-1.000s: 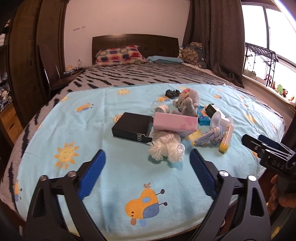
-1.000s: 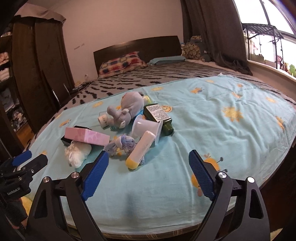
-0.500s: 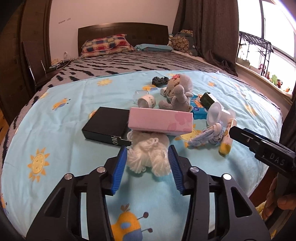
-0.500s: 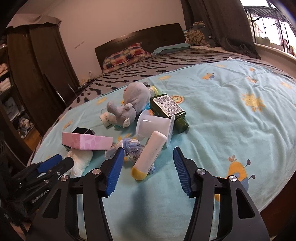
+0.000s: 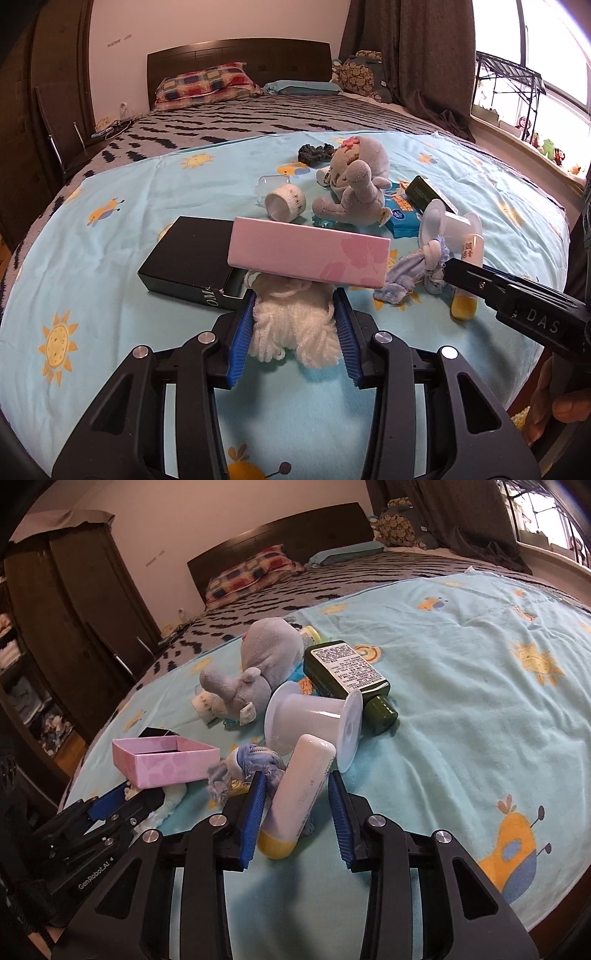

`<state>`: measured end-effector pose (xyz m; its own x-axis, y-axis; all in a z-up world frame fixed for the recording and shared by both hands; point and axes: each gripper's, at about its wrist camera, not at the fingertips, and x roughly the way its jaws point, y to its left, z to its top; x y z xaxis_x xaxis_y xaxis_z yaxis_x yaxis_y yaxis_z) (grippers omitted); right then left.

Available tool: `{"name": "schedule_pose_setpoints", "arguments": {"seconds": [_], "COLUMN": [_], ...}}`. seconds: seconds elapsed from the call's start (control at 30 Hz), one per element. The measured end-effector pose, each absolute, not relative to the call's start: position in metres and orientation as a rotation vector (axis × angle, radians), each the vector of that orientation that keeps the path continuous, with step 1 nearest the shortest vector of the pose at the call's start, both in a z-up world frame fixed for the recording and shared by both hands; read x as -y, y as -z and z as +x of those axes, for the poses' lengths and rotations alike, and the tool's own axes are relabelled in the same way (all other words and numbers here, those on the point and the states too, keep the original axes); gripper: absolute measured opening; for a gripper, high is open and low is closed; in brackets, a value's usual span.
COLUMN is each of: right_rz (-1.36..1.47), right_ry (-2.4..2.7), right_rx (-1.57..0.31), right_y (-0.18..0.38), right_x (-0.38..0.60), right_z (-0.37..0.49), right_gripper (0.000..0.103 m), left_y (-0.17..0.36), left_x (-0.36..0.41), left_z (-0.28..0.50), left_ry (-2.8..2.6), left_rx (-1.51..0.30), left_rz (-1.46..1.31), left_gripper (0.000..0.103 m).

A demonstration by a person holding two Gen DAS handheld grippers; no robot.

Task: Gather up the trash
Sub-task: 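Grasp the white yarn ball with the left gripper while the right gripper grasps the white tube, then carry the yarn ball and tube down to the black bin beside the bed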

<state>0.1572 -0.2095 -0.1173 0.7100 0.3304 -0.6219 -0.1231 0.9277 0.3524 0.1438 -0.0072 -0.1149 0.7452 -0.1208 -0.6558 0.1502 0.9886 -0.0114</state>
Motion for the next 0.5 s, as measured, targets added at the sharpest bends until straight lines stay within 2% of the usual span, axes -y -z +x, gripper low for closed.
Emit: {"name": "schedule_pose_setpoints", "arguments": {"seconds": [0.33,0.5], "right_rz": [0.267,0.222], "right_ry": [-0.258,-0.266], "right_rx": [-0.703,-0.674], "right_y": [0.099,0.087], "right_x": [0.217,0.219], "right_z": [0.128,0.102], "right_gripper": [0.021,0.021], "left_y": [0.106,0.093], "left_x": [0.002,0.0], "left_z": [0.118,0.09], "left_ry": [0.167,0.178], "left_rx": [-0.705,-0.674], "left_rz": [0.034,0.027], "left_gripper": [0.035,0.035]}}
